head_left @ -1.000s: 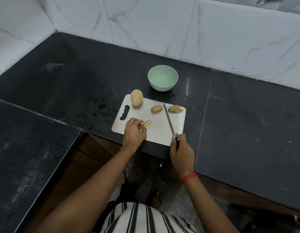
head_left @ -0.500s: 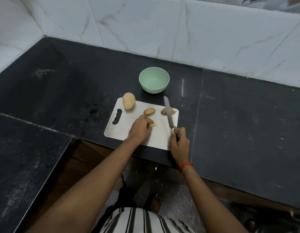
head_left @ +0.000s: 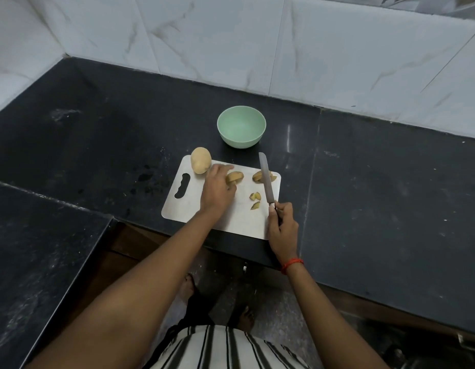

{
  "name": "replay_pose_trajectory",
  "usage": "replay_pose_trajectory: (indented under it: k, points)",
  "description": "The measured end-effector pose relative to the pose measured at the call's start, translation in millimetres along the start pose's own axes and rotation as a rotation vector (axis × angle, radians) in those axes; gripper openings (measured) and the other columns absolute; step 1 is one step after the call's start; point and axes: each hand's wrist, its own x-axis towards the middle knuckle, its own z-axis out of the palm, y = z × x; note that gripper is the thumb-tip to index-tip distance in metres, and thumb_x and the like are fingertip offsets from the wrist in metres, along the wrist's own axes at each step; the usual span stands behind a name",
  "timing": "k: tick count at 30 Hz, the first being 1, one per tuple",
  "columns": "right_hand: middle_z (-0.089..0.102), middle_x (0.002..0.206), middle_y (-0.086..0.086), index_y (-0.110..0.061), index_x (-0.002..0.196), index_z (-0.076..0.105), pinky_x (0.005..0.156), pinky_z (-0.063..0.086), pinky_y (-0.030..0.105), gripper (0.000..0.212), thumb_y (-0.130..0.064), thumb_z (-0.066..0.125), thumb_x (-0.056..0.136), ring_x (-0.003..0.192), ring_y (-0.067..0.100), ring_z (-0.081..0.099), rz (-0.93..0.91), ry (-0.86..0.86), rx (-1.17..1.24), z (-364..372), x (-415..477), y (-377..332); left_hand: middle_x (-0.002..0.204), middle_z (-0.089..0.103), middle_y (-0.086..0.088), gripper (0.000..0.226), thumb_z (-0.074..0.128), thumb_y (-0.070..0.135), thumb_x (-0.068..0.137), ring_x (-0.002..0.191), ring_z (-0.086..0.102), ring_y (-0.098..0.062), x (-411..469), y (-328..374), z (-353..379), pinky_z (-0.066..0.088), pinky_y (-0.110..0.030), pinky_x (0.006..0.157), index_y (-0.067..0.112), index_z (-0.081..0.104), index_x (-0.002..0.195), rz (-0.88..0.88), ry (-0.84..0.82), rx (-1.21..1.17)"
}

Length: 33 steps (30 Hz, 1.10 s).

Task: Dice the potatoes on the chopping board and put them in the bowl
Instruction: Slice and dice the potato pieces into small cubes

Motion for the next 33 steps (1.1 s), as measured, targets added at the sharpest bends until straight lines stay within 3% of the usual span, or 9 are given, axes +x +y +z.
replay_pose_trajectory:
  k: [4, 8, 13, 23, 28, 31, 33]
  points:
    - [0.051, 0.062, 0.008, -0.009, 0.092, 0.048, 0.046, 0.034, 0.034, 0.018, -0.022, 0.051, 0.104, 0.051, 0.007, 0.041, -0.003, 0.004, -0.006, 0.1, 0.2, -1.2, 0.133, 0.061, -0.002, 0.043, 0.068, 0.010, 0.091, 0.124, 0.051, -0.021, 19.7, -3.6, 2.4, 0.039, -0.029, 0.106, 0.016, 0.063, 0.134, 0.079, -0.127, 0.102]
    - [0.052, 0.064, 0.008, -0.010, 0.092, 0.048, 0.047, 0.035, 0.034, 0.017, -0.021, 0.052, 0.104, 0.052, 0.007, 0.042, -0.008, 0.007, -0.013, 0.4, 0.2, -0.4, 0.121, 0.069, -0.003, 0.027, 0.067, 0.009, 0.093, 0.111, 0.061, -0.021, 21.5, -7.1, -1.5, 0.050, -0.034, 0.096, 0.013, 0.072, 0.119, 0.138, -0.120, 0.135]
    - [0.052, 0.065, 0.009, -0.009, 0.092, 0.048, 0.046, 0.036, 0.031, 0.017, -0.020, 0.051, 0.104, 0.053, 0.007, 0.042, -0.017, 0.003, -0.017, 1.2, 0.9, 0.9, 0.118, 0.072, -0.004, 0.016, 0.062, 0.013, 0.098, 0.108, 0.065, -0.024, 14.7, -9.7, -5.6, 0.054, -0.036, 0.088, 0.012, 0.074, 0.110, 0.210, -0.104, 0.194]
    - [0.053, 0.065, 0.011, -0.009, 0.091, 0.047, 0.046, 0.036, 0.032, 0.016, -0.018, 0.052, 0.104, 0.053, 0.009, 0.043, -0.031, 0.012, -0.009, 0.7, -0.6, -1.4, 0.140, 0.062, -0.003, 0.032, 0.055, 0.019, 0.103, 0.126, 0.058, -0.023, 5.5, -23.2, -1.6, 0.051, -0.038, 0.102, 0.019, 0.066, 0.134, 0.261, -0.086, 0.215]
    - [0.051, 0.065, 0.011, -0.009, 0.090, 0.046, 0.047, 0.034, 0.029, 0.018, -0.018, 0.052, 0.104, 0.054, 0.007, 0.041, -0.026, 0.007, 0.002, 0.4, -0.5, -1.7, 0.133, 0.061, -0.005, 0.026, 0.059, 0.020, 0.101, 0.115, 0.060, -0.025, 5.5, -23.1, 0.8, 0.056, -0.038, 0.089, 0.010, 0.071, 0.121, 0.255, -0.083, 0.232]
    - [0.050, 0.065, 0.009, -0.010, 0.090, 0.045, 0.046, 0.035, 0.030, 0.019, -0.020, 0.052, 0.104, 0.053, 0.006, 0.041, -0.018, 0.007, -0.004, 0.7, -0.7, -0.8, 0.124, 0.063, -0.002, 0.017, 0.067, 0.017, 0.095, 0.106, 0.062, -0.020, 5.8, -27.4, 2.7, 0.055, -0.038, 0.087, 0.010, 0.073, 0.109, 0.182, -0.060, 0.097]
    - [0.051, 0.064, 0.009, -0.012, 0.090, 0.045, 0.046, 0.035, 0.033, 0.018, -0.020, 0.052, 0.104, 0.053, 0.007, 0.042, -0.017, 0.010, -0.003, 0.6, -0.8, -0.7, 0.114, 0.065, 0.002, 0.021, 0.071, 0.019, 0.092, 0.098, 0.061, -0.015, 5.2, -26.8, 1.9, 0.055, -0.037, 0.084, 0.014, 0.068, 0.112, 0.131, -0.027, -0.009]
